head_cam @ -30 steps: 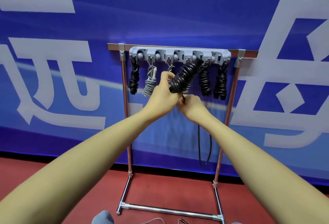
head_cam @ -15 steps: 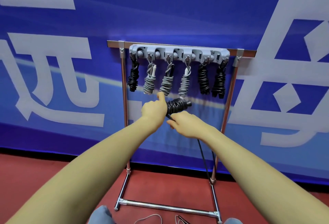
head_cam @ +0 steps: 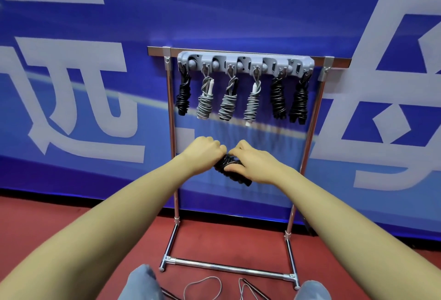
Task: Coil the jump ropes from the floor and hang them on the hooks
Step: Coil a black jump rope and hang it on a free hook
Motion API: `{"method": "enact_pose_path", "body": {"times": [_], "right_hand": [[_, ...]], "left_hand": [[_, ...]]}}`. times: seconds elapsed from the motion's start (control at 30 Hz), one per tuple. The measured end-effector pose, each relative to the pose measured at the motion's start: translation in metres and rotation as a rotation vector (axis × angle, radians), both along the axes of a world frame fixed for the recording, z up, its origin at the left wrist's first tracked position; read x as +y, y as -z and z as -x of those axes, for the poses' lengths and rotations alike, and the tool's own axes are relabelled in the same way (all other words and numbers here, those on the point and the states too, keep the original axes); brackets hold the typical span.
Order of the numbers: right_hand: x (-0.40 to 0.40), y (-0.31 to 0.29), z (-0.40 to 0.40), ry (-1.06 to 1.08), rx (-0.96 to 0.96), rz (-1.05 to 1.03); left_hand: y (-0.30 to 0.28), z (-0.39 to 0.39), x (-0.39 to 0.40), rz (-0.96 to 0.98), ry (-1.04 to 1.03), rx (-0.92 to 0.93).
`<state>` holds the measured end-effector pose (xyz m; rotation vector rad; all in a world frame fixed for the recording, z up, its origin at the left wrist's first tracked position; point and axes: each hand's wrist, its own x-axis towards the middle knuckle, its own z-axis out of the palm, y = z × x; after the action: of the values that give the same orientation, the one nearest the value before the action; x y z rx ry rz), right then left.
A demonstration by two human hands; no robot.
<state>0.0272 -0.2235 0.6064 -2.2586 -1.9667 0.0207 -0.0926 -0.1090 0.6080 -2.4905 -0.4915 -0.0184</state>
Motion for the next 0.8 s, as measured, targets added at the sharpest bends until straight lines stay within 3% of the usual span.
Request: {"method": "enact_pose_path", "body": {"times": [0.13, 0.23, 0.33, 0.4, 0.47, 0.53, 0.63, 0.8], "right_hand": [[0.0, 0.007, 0.005, -0.017, 0.11, -0.054], [0.001, 0.016, 0.003, 0.019, 0.285, -0.195], [0.0, 0.023, 0.003, 0.117, 0.495, -0.37], [-0.003, 0.023, 0.006, 0.189, 0.615, -0.473], [-0.005, 0.022, 0.006, 0.218, 0.706, -0.525], [-0.005, 0.024, 0.004, 0.249, 0.721, -0.499], [-0.006, 0.035, 0.002, 0.293, 0.723, -0.44], [-0.016, 0.058, -0.004, 0.18, 0.588, -0.206]], "left_hand": [[-0.001, 0.008, 0.005, -0.201, 0.333, -0.176], [0.006, 0.008, 0.011, -0.192, 0.285, -0.358], [0.004, 0.004, -0.001, 0.187, -0.021, -0.741], [0.008, 0.003, -0.012, 0.641, -0.159, -0.885], [0.016, 0.003, -0.024, 0.977, -0.168, -0.87], [0.026, 0.003, -0.036, 1.187, -0.131, -0.778], [0.041, -0.002, -0.047, 1.349, -0.113, -0.745], [0.068, -0.008, -0.047, 1.306, -0.163, -0.679]]}}
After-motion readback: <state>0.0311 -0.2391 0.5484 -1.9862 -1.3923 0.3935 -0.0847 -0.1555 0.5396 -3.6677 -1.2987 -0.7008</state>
